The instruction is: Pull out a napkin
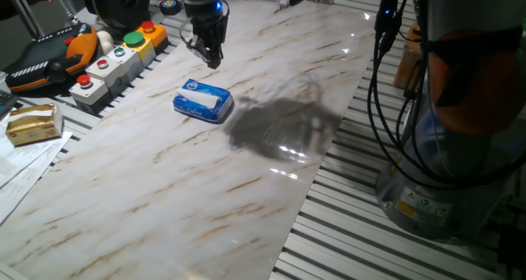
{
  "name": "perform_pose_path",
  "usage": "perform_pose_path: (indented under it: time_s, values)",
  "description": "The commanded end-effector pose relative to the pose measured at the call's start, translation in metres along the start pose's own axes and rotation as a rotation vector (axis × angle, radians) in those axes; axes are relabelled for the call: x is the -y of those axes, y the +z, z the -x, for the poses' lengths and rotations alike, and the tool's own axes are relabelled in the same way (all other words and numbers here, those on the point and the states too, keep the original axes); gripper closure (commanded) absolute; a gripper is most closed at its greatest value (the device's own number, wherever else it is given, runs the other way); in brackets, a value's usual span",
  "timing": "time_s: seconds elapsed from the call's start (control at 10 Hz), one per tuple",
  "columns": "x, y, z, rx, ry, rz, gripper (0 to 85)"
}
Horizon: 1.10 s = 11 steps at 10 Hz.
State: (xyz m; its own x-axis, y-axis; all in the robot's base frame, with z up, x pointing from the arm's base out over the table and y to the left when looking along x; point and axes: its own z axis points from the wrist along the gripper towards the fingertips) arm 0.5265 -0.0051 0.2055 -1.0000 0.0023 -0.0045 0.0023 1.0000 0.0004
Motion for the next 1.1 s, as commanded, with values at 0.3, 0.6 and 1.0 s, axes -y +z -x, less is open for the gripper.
perform_pose_path:
  time_s: [0.3,0.6,1.0]
  values:
    - [-0.001,0.018,0.005,0.008,0.014,0.018,84.3]
    - [-0.004,0.022,0.011,0.019,0.037,-0.020,84.3]
    - [-0.013,0.019,0.024,0.033,0.093,-0.028,84.3]
